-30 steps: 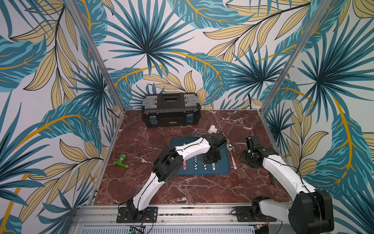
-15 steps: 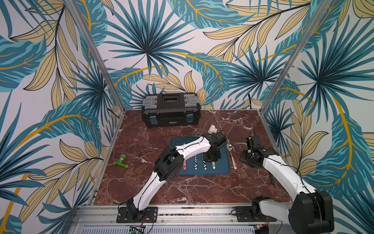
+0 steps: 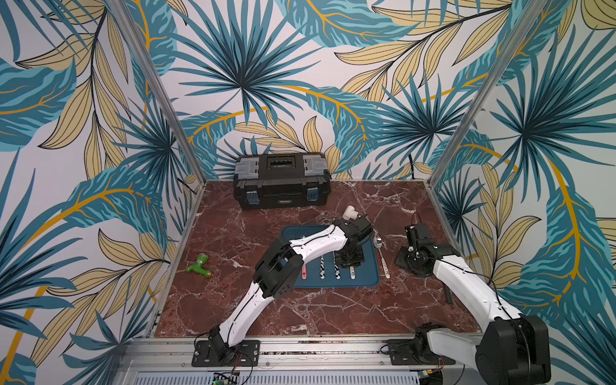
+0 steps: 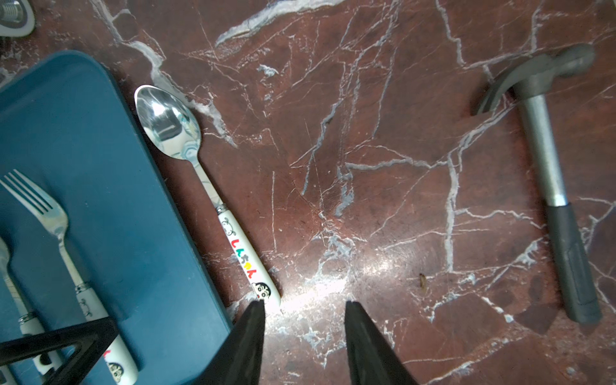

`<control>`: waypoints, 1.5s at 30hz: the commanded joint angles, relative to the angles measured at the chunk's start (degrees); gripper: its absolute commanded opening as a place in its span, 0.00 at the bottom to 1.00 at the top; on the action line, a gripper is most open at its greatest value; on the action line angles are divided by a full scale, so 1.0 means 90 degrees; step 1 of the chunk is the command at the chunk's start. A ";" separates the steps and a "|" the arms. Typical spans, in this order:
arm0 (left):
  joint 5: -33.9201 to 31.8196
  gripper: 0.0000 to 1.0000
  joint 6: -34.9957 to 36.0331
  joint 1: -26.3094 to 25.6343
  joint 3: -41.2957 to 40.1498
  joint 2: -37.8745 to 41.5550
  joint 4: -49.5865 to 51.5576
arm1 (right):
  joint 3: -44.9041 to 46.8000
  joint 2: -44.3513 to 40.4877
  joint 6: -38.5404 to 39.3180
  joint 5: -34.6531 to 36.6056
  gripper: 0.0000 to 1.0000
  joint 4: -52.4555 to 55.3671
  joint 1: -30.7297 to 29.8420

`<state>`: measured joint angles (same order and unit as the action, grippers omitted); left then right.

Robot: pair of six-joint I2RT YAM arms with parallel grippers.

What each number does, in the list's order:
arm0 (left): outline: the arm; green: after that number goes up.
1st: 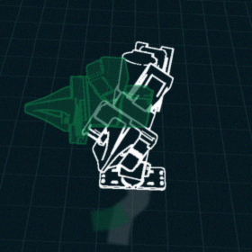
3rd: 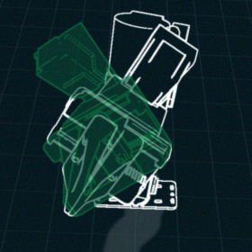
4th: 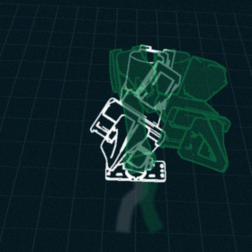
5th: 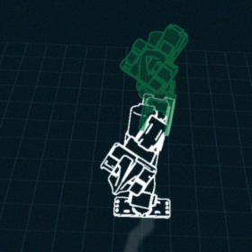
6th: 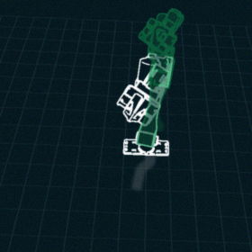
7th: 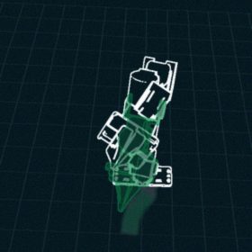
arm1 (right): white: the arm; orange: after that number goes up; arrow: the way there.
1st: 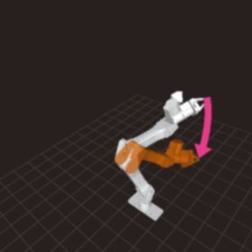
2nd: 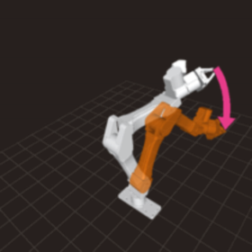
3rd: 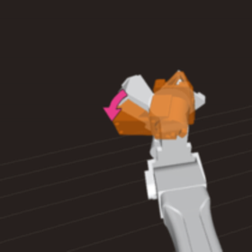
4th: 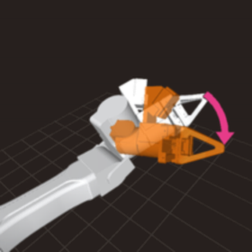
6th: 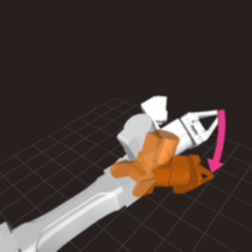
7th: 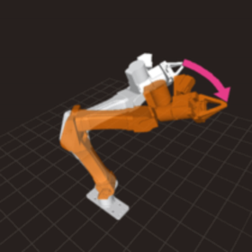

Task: Set the spoon and fork side by side
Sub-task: Place the fork on the tray, then pick up the spoon from the center of the board.

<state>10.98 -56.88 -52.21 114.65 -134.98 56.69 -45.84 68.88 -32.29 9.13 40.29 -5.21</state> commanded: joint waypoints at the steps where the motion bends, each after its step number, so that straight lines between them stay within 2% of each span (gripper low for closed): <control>1: -0.0206 0.30 0.0176 0.0019 0.0196 -0.0114 0.0185 | 0.0123 -0.0105 0.0068 -0.0013 0.46 -0.0008 0.0032; 13: -0.0521 0.33 0.0403 0.0012 0.0771 -0.0045 0.0554 | 0.0115 -0.0085 0.0080 -0.0008 0.46 -0.0009 0.0042; 18: -0.1291 0.33 0.0599 -0.0045 0.1425 0.0264 0.1265 | 0.0126 -0.0013 0.0093 -0.0061 0.46 -0.0028 0.0037; 23: -0.2161 0.33 0.0853 -0.0039 0.1244 0.1181 0.1351 | 0.0031 0.0373 0.0197 -0.0455 0.46 -0.0006 0.0042; 25: -0.2567 0.36 0.1006 -0.0032 0.0795 0.1703 0.1179 | -0.0057 0.0627 0.0263 -0.0733 0.46 -0.0004 0.0030; 28: -0.3179 0.39 0.1260 0.0074 -0.0669 0.2829 0.0364 | -0.0174 0.1035 0.0326 -0.1020 0.46 -0.0009 0.0009; 29: -0.3195 0.43 0.1331 0.0168 -0.1308 0.3327 -0.0094 | -0.0192 0.1124 0.0350 -0.1085 0.46 -0.0029 -0.0004; 32: -0.2833 0.46 0.1361 0.0703 -0.3172 0.4595 -0.1303 | -0.0235 0.1209 0.0403 -0.1195 0.46 -0.0103 -0.0064; 35: -0.2560 0.48 0.1307 0.1238 -0.4364 0.5475 -0.1841 | -0.0359 0.1302 0.0430 -0.1181 0.46 -0.0102 -0.0074; 38: -0.2626 0.52 0.1381 0.1522 -0.4899 0.5966 -0.1808 | -0.0587 0.1559 0.0473 -0.1124 0.46 -0.0011 -0.0131; 45: -0.2544 0.56 0.1467 0.1914 -0.5488 0.6481 -0.1698 | -0.1078 0.2196 0.0595 -0.0936 0.46 0.0266 -0.0289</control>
<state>-12.36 -44.84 -36.05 67.64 -79.05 43.59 -54.74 87.53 -28.21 -0.25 40.36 -7.22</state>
